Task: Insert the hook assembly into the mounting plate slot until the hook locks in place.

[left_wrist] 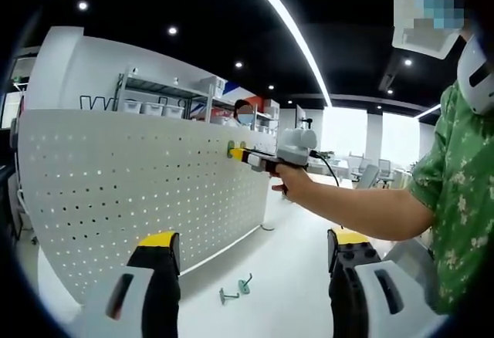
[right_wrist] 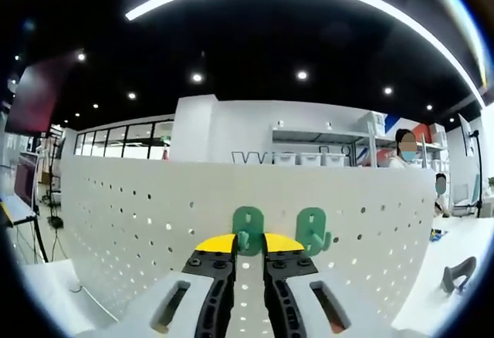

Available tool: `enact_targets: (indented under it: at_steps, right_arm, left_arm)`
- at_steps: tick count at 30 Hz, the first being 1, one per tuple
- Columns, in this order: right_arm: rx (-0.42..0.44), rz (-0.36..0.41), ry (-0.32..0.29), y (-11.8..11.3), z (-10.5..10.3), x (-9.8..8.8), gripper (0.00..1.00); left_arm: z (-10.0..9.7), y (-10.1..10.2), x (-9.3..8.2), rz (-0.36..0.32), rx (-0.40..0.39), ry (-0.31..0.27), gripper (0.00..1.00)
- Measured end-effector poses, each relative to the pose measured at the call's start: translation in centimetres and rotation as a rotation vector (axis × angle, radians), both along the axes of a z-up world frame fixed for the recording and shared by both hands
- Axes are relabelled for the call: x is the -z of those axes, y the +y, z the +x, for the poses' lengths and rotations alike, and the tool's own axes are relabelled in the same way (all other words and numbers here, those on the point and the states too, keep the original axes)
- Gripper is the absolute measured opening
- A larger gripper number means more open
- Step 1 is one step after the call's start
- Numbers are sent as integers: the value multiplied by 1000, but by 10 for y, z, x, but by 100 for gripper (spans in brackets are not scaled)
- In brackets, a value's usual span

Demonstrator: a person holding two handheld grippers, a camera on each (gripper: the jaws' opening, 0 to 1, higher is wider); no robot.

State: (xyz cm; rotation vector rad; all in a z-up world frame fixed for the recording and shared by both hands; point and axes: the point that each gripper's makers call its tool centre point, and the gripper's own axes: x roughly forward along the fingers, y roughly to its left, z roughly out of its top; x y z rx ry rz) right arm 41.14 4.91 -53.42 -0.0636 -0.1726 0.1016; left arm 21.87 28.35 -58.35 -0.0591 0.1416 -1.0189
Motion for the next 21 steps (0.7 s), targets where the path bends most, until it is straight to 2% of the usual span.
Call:
enact_targets:
  at_steps: [11,21]
  right_arm:
    - [-20,16,16,2,-6,3,25]
    - [-54,23,27,5,-11,3,44]
  left_arm:
    - [-1,-1,-1,-1,2,-2,81]
    - [-2,-2,-2,0,4,-5,81]
